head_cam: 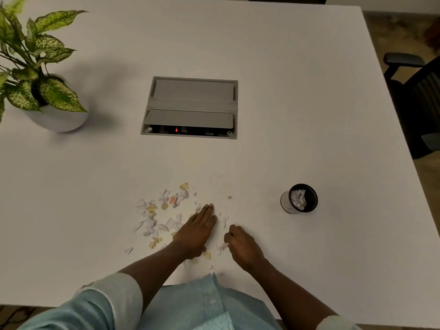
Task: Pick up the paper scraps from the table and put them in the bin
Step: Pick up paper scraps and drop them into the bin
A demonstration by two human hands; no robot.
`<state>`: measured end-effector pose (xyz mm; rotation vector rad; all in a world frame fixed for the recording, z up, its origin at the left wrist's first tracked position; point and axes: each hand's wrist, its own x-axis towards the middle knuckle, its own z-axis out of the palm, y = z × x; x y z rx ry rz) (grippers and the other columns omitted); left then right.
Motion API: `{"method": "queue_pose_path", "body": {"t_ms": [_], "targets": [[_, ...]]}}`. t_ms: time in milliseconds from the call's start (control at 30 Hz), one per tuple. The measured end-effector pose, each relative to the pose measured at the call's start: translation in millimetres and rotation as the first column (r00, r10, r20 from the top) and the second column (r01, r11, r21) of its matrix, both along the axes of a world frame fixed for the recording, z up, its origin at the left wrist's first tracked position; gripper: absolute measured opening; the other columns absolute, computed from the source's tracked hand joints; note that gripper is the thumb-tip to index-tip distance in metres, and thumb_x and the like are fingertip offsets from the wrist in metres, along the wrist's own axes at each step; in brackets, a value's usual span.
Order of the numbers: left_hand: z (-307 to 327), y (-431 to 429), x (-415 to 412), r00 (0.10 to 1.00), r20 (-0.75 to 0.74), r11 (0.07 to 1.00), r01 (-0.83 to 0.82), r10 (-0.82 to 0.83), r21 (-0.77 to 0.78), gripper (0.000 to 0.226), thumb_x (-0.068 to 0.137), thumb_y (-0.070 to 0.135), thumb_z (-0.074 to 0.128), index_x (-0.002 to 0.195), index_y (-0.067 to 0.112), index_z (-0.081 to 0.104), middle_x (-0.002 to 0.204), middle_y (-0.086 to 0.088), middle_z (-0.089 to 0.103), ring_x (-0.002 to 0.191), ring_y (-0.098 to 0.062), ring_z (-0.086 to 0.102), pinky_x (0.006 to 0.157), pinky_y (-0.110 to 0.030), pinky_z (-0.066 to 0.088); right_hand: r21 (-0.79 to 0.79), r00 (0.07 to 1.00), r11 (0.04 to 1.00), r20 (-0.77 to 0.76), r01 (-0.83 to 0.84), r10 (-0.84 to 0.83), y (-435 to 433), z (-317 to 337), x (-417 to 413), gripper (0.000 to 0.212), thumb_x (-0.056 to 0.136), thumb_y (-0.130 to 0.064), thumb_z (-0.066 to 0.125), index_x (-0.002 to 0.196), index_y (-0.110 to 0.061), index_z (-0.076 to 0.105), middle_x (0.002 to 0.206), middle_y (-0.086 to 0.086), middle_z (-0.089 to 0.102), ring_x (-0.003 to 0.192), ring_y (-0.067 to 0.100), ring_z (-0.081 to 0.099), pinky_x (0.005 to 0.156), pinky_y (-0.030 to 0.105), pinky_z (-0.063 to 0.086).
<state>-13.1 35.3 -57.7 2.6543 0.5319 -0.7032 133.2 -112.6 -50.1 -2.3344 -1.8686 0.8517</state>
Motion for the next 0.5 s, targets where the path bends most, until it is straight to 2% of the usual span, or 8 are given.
{"method": "queue_pose_path", "body": {"t_ms": [100,167,233,367,433,500], "targets": [[-0.9,-1.5,1.1,1.0,-0.003,1.0,-0.003,0.003,0.002,0.113,0.091,0.026,0.079,0.166,0.01,-0.004,0.169,-0.015,-0.029,0.159,-0.032,-0.023,0.133,-0.046,0.008,0.011,0.987,0.991,-0.094,0.131,-0.13,-5.8,-3.2,8.5,0.022,0.099,-0.011,0.054,0.113,-0.011,0.071,0.116,0.006,0.064,0.105,0.021,0.062,0.088,0.03,0.052],[-1.1,-2.2,2.0,1.0,-0.002,1.0,-0.006,0.006,0.003,0.113,0.091,0.026,0.08,0.165,0.01,-0.003,0.17,-0.015,-0.029,0.159,-0.033,-0.023,0.133,-0.046,0.008,0.012,0.93,0.948,-0.199,0.319,-0.311,-8.1,2.3,14.1,0.014,0.093,-0.013,0.067,0.101,-0.012,0.078,0.104,0.004,0.071,0.093,0.019,0.068,0.085,0.031,0.056],[-1.3,-1.3,2.6,1.0,0.014,1.0,-0.004,0.004,0.006,0.112,0.089,0.025,0.081,0.165,0.009,0.001,0.171,-0.015,-0.026,0.159,-0.034,-0.021,0.132,-0.046,0.009,0.041,0.81,0.844,-0.312,0.534,-0.497,-10.7,11.4,22.1,0.004,0.084,-0.012,0.08,0.087,-0.012,0.079,0.091,0.001,0.075,0.079,0.015,0.071,0.077,0.031,0.059],[-1.1,-0.7,3.8,1.0,0.018,1.0,0.007,-0.008,0.015,0.112,0.088,0.026,0.083,0.165,0.007,0.004,0.171,-0.018,-0.024,0.16,-0.036,-0.018,0.132,-0.047,0.011,0.065,0.487,0.538,-0.526,0.84,-0.697,-18.7,46.0,58.7,0.021,0.076,-0.002,0.086,0.075,-0.018,0.073,0.07,-0.001,0.076,0.061,0.017,0.074,0.062,0.036,0.062],[-0.9,-1.5,4.9,1.0,0.014,1.0,0.017,-0.018,0.026,0.112,0.088,0.026,0.082,0.165,0.006,0.003,0.171,-0.019,-0.024,0.16,-0.037,-0.018,0.133,-0.047,0.012,0.134,0.41,0.406,-0.544,0.904,-0.732,-24.6,64.9,88.9,0.032,0.075,0.001,0.086,0.072,-0.028,0.07,0.069,-0.005,0.075,0.059,0.014,0.073,0.061,0.031,0.06],[0.4,-1.6,5.3,1.0,0.01,0.999,0.026,-0.026,0.038,0.112,0.089,0.027,0.082,0.165,0.006,0.003,0.17,-0.02,-0.024,0.16,-0.039,-0.018,0.132,-0.048,0.013,0.244,0.411,0.331,-0.484,0.911,-0.773,-29.0,80.1,121.1,0.032,0.075,-0.003,0.087,0.072,-0.03,0.07,0.071,-0.009,0.074,0.061,0.009,0.072,0.066,0.025,0.058]]}}
